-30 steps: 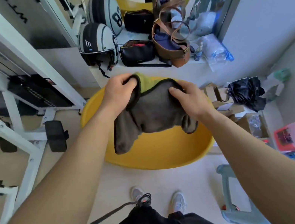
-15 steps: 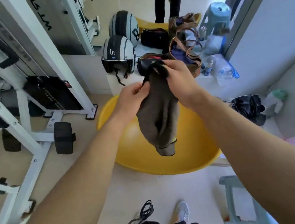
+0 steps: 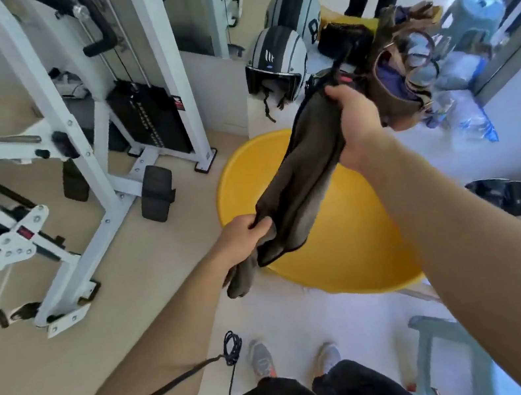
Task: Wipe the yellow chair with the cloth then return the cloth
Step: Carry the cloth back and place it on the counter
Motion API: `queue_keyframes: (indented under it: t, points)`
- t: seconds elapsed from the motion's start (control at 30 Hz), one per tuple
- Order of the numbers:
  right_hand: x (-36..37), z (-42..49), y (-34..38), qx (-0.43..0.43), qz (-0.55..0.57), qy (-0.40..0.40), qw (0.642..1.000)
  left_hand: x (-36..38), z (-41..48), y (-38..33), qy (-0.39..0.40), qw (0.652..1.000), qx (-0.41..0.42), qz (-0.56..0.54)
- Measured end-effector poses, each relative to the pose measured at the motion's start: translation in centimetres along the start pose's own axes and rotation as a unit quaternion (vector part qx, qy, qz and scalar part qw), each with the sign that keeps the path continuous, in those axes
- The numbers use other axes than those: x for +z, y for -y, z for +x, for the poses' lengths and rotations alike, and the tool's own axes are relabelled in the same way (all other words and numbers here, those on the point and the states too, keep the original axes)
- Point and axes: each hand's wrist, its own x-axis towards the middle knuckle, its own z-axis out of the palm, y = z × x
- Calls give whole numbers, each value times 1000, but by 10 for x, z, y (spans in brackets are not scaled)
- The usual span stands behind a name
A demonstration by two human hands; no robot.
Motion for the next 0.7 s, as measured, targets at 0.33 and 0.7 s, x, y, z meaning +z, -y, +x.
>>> queue_keyframes:
  t: [0.33, 0.7]
  points:
    - [-141, -26, -66, 87, -120, 221, 964, 25, 8, -193, 266, 958, 31, 102]
    - [-295, -117, -77, 9, -135, -62, 989, 176, 76, -200, 371, 820, 150, 409]
